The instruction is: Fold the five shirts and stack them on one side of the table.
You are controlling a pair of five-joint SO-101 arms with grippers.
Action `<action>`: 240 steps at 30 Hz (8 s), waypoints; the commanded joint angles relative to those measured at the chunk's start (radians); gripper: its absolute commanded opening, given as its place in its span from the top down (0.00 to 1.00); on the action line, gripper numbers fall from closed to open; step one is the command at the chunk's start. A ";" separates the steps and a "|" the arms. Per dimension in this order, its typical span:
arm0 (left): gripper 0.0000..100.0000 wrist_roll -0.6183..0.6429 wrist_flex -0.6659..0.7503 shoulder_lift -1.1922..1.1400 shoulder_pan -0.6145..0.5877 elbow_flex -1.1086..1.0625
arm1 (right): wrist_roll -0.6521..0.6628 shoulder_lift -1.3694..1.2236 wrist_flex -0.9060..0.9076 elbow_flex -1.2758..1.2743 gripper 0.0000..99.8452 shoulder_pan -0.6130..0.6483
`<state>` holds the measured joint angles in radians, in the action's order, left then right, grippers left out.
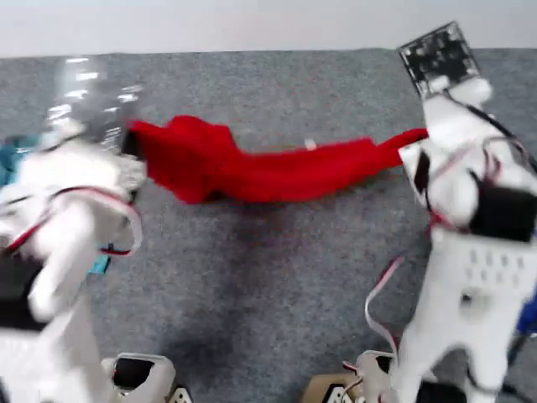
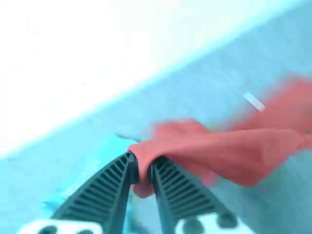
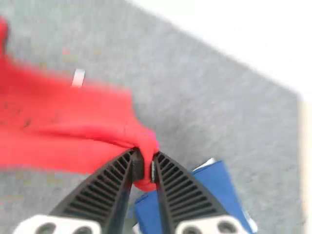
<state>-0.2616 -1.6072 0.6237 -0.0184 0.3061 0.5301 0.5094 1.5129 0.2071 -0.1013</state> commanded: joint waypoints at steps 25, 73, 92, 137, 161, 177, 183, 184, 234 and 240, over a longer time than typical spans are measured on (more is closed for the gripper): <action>1.00 -0.288 0.242 0.474 -0.069 0.166 | 0.092 0.696 0.036 -0.031 0.99 -0.275; 1.00 -0.353 1.505 -0.753 -0.038 -0.489 | 0.094 -0.464 -1.135 -0.454 0.99 -0.147; 1.00 -0.575 0.916 -0.756 -0.040 -0.315 | 0.253 -0.613 -0.911 -0.278 0.99 -0.142; 1.00 -0.999 -0.147 -0.153 0.178 -1.082 | 0.503 -0.532 0.033 -0.290 0.99 -0.260; 0.87 -0.977 -0.018 -0.296 0.021 -0.780 | 0.500 -0.613 0.036 -0.288 0.99 -0.240; 0.87 -0.789 0.146 -0.462 0.011 -0.746 | 0.486 -0.602 0.211 -0.155 0.76 -0.242; 0.87 -0.609 0.358 -0.522 0.025 -0.740 | 0.485 -0.604 0.236 -0.123 0.77 -0.239; 0.87 -0.540 0.404 -0.534 0.037 -0.743 | 0.483 -0.604 0.239 -0.123 0.77 -0.239; 0.98 -0.150 -0.130 -1.283 0.109 0.389 | 0.178 -0.294 0.275 -0.252 0.99 -0.306; 0.99 -0.150 -0.049 -1.361 0.138 0.305 | 0.178 -0.298 0.275 -0.252 0.99 -0.306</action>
<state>-0.4043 -1.7054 -0.7296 0.1135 0.6145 0.7173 0.1688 1.7507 -0.0491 -0.4066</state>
